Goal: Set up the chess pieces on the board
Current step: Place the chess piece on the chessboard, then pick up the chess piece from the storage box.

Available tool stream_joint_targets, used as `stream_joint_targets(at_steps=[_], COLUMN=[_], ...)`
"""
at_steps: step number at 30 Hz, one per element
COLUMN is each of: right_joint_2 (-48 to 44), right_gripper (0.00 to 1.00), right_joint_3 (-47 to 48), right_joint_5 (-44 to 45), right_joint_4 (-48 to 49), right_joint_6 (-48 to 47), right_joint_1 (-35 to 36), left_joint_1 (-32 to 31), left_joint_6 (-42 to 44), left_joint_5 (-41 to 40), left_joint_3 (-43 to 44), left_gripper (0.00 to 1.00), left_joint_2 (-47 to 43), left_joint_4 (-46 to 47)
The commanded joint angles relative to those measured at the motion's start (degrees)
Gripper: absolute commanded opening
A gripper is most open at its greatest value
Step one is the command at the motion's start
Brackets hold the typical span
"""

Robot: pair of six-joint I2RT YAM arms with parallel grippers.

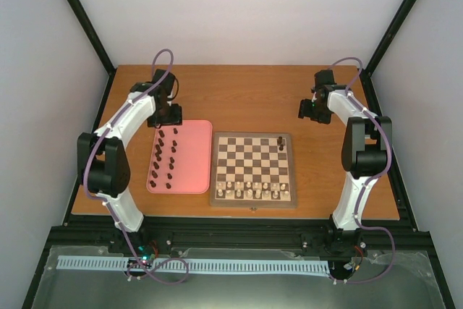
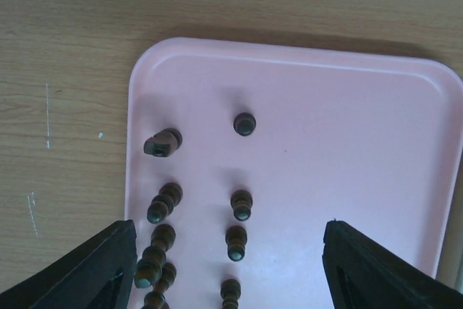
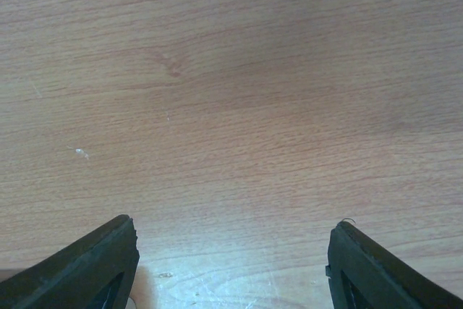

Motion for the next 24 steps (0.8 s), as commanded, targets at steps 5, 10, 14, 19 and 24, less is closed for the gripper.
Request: stream_joint_targets(at_steps=[5, 10, 14, 19, 24], right_joint_2=[1.1, 1.2, 1.3, 1.5, 1.6], right_gripper=[0.72, 0.72, 0.72, 0.72, 0.72], right_joint_3=[0.6, 0.6, 0.4, 0.1, 0.3], right_joint_5=[0.0, 0.2, 0.4, 0.4, 0.7], right_joint_4=[0.3, 0.2, 0.3, 0.3, 0.2], right_joint_6=[-0.2, -0.3, -0.3, -0.3, -0.3], right_joint_1=[0.8, 0.7, 0.8, 0.8, 0.7], left_joint_1=[1.4, 1.5, 1.6, 1.8, 1.9], left_joint_6=[-0.2, 0.0, 0.0, 0.4, 0.8], left_joint_5=[1.4, 1.8, 1.9, 1.8, 1.0], left_joint_3=[0.7, 2.5, 2.7, 3.7, 4.8], left_gripper=[0.70, 0.66, 0.66, 0.66, 0.66], left_joint_2=[5.2, 9.7, 11.2, 12.3, 10.7], left_joint_4=[7.6, 8.9, 9.7, 9.6, 8.8])
